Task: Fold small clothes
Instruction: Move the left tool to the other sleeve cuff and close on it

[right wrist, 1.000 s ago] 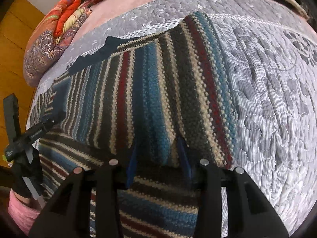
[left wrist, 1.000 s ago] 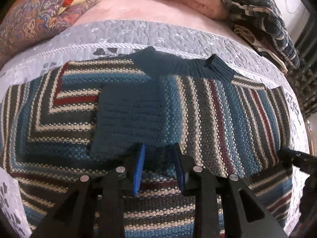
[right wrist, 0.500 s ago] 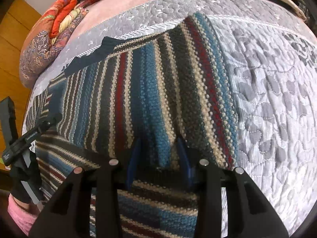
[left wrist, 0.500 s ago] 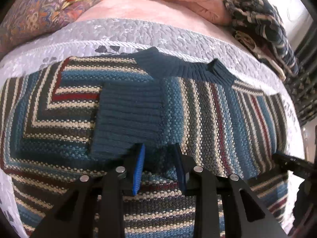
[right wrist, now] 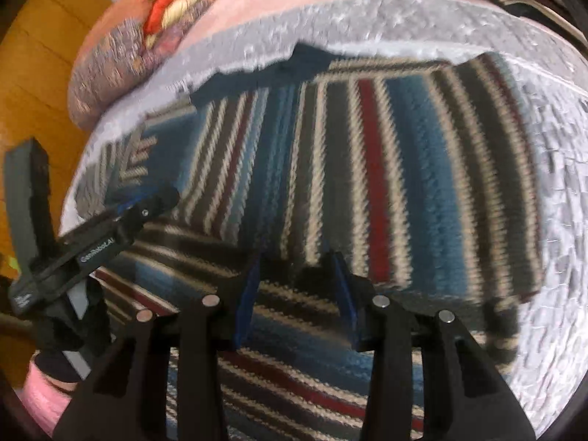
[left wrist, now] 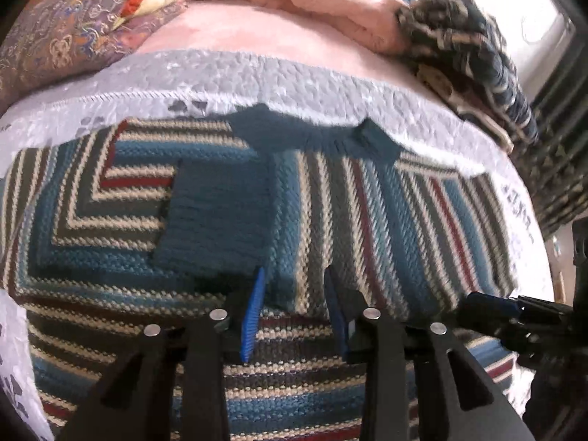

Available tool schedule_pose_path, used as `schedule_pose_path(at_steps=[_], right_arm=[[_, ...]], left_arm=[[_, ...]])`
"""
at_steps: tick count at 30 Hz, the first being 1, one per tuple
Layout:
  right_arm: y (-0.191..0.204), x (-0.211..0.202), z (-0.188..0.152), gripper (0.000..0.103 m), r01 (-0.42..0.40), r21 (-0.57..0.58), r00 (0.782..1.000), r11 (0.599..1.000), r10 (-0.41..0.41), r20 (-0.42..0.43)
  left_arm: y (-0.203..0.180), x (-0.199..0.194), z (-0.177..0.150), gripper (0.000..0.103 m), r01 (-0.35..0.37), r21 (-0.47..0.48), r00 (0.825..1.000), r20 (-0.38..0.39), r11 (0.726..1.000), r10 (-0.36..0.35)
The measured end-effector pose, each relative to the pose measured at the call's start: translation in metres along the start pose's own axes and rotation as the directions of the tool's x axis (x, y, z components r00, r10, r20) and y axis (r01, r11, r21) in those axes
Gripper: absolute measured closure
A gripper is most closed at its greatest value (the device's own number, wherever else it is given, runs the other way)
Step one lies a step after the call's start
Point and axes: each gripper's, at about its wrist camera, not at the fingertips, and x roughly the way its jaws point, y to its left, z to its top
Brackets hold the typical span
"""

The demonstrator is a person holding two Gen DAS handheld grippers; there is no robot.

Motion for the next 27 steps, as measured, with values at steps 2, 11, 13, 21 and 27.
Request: schedule_pose_path(at_steps=[2, 11, 13, 21, 27], right_arm=[[-0.001, 0.010, -0.001, 0.063, 0.001, 0.015, 1.000, 1.000, -0.001, -0.021], [-0.005, 0.005, -0.004, 0.061, -0.037, 0.054, 0.999, 0.998, 0.038, -0.021], [0.000, -0.009, -0.008, 0.060, -0.057, 0.038, 0.998, 0.998, 0.057, 0.000], [0.016, -0.023, -0.015, 0.054, -0.089, 0.007, 0.996, 0.996, 0.089, 0.023], [0.028, -0.008, -0.017, 0.054, -0.067, -0.033, 0.998, 0.997, 0.067, 0.005]], left_arm=[[0.008, 0.009, -0.004, 0.064, 0.006, -0.027, 1.000, -0.021, 1.000, -0.007], [0.027, 0.002, -0.008, 0.063, 0.081, -0.097, 0.996, -0.013, 0.992, -0.083], [0.039, -0.013, -0.010, 0.062, 0.080, -0.106, 0.997, 0.020, 0.991, -0.078], [0.180, -0.084, -0.035, 0.056, -0.058, -0.307, 0.986, 0.130, 0.950, 0.103], [0.324, -0.133, -0.055, 0.055, -0.155, -0.568, 0.942, 0.163, 0.808, 0.294]])
